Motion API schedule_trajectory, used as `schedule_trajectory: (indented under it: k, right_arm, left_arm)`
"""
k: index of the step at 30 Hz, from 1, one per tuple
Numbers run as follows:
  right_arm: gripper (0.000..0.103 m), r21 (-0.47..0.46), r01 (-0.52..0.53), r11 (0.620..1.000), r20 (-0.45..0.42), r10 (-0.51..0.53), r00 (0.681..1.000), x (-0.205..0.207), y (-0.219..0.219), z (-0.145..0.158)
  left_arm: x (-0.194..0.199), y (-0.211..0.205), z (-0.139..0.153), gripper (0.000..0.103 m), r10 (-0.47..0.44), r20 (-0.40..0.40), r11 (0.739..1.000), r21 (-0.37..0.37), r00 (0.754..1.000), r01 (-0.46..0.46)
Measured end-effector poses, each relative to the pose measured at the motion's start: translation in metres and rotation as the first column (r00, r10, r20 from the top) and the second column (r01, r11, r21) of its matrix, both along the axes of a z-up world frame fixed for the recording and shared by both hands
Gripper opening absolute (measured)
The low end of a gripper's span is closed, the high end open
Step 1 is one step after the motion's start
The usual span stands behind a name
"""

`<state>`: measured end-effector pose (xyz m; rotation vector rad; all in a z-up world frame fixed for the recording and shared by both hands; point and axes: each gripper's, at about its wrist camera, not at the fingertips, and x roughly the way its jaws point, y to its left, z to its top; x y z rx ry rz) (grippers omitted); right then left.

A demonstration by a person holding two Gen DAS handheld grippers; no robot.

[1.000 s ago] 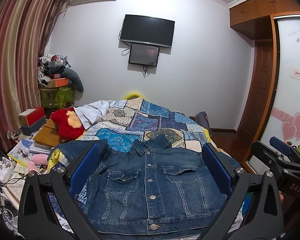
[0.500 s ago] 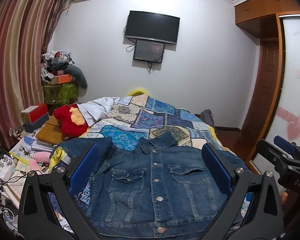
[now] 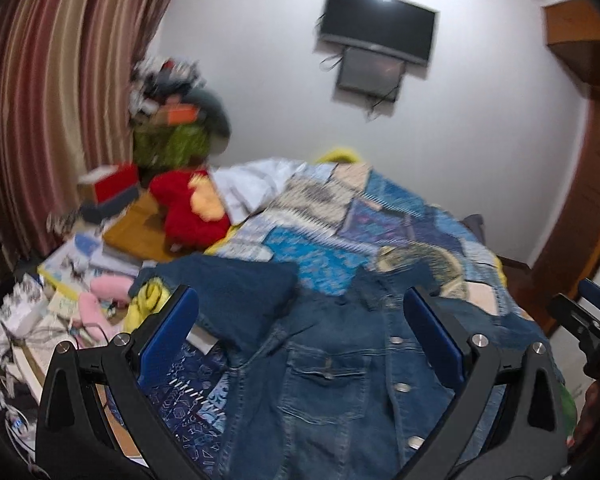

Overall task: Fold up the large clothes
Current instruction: 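Grasp the jacket sleeve with the left gripper and lift it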

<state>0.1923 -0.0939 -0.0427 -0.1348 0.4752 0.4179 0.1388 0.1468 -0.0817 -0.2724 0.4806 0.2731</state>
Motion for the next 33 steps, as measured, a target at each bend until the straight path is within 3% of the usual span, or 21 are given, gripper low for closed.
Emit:
schedule_trajectory:
  k: [6, 9, 12, 15, 18, 22, 25, 27, 30, 33]
  right_arm:
    - [0.103, -0.087, -0.083, 0.993, -0.092, 0.075, 0.993, 0.069, 0.050, -0.044]
    - [0.103, -0.134, -0.130, 0.982, -0.153, 0.109, 0.982, 0.100, 0.074, -0.073]
    - [0.103, -0.160, -0.175, 0.971, -0.225, 0.137, 0.965, 0.127, 0.092, -0.101]
    - [0.103, -0.152, -0.229, 0.961, -0.347, 0.165, 0.923, 0.156, 0.111, -0.134]
    - [0.103, -0.135, -0.252, 0.958, -0.458, 0.165, 0.873, 0.181, 0.125, -0.168]
    - [0.103, -0.093, -0.265, 0.960, -0.622, 0.152, 0.768, 0.211, 0.137, -0.208]
    - [0.103, -0.049, -0.248, 0.967, -0.698, 0.145, 0.701, 0.222, 0.140, -0.227]
    - [0.103, -0.023, -0.231, 0.973, -0.727, 0.142, 0.671, 0.226, 0.138, -0.234]
    - [0.103, 0.004, -0.218, 0.976, -0.728, 0.152, 0.669, 0.226, 0.135, -0.232]
    - [0.103, 0.003, -0.234, 0.972, -0.729, 0.162, 0.665, 0.224, 0.134, -0.227]
  left_arm:
    - [0.053, 0.072, -0.064, 0.103, 0.047, -0.202, 0.989, -0.126, 0.978, -0.073]
    - [0.074, 0.105, -0.100, 0.103, 0.028, -0.299, 0.971, -0.217, 0.954, -0.097]
    - [0.089, 0.133, -0.137, 0.103, -0.010, -0.369, 0.935, -0.332, 0.930, -0.122]
    - [0.100, 0.151, -0.158, 0.103, -0.037, -0.391, 0.903, -0.407, 0.919, -0.136]
    - [0.110, 0.166, -0.165, 0.103, -0.024, -0.388, 0.893, -0.423, 0.922, -0.155]
    - [0.131, 0.191, -0.174, 0.099, -0.041, -0.356, 0.845, -0.511, 0.933, -0.158]
    - [0.138, 0.202, -0.175, 0.091, -0.029, -0.344, 0.804, -0.566, 0.939, -0.182]
    - [0.139, 0.205, -0.170, 0.082, -0.016, -0.321, 0.802, -0.570, 0.947, -0.180]
    - [0.151, 0.205, -0.159, 0.065, 0.003, -0.346, 0.846, -0.499, 0.938, -0.187]
    - [0.165, 0.203, -0.150, 0.018, 0.057, -0.395, 0.907, -0.362, 0.917, -0.213]
